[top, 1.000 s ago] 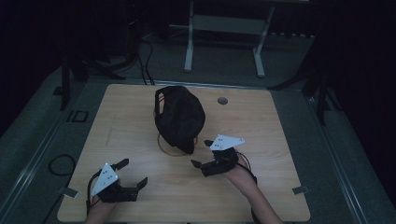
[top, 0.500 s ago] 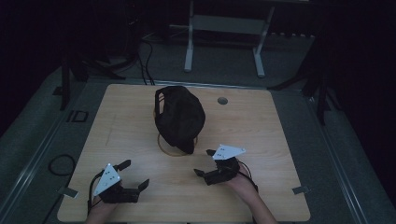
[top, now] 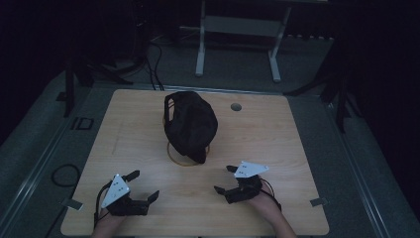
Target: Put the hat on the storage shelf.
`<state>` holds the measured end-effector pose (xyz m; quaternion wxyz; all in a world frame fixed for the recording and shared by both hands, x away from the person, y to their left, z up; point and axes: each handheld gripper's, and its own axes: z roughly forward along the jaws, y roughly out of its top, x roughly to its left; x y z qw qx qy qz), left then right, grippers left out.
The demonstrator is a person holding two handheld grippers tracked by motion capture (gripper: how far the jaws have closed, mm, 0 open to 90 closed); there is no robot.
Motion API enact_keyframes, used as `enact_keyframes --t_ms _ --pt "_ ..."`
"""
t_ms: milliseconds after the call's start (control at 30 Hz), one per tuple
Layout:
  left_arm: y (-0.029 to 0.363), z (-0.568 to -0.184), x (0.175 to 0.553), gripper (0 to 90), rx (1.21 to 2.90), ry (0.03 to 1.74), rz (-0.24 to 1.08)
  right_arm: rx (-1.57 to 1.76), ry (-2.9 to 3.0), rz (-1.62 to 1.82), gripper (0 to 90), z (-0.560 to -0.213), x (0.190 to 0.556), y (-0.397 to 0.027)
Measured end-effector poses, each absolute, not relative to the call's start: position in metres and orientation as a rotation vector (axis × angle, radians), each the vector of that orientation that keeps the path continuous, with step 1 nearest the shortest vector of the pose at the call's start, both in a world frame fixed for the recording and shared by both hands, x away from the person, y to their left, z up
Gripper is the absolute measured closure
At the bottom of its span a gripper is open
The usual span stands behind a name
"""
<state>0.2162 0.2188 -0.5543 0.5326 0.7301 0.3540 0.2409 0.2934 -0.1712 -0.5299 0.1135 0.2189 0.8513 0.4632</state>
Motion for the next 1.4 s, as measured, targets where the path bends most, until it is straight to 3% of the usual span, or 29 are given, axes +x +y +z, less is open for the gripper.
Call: enact_keyframes --t_ms 1400 --pt "0.220 -0.555 0.217 2.3 1.740 0.857 0.564 0.836 2.393 1.263 14.7 -0.545 0.282 -0.259"
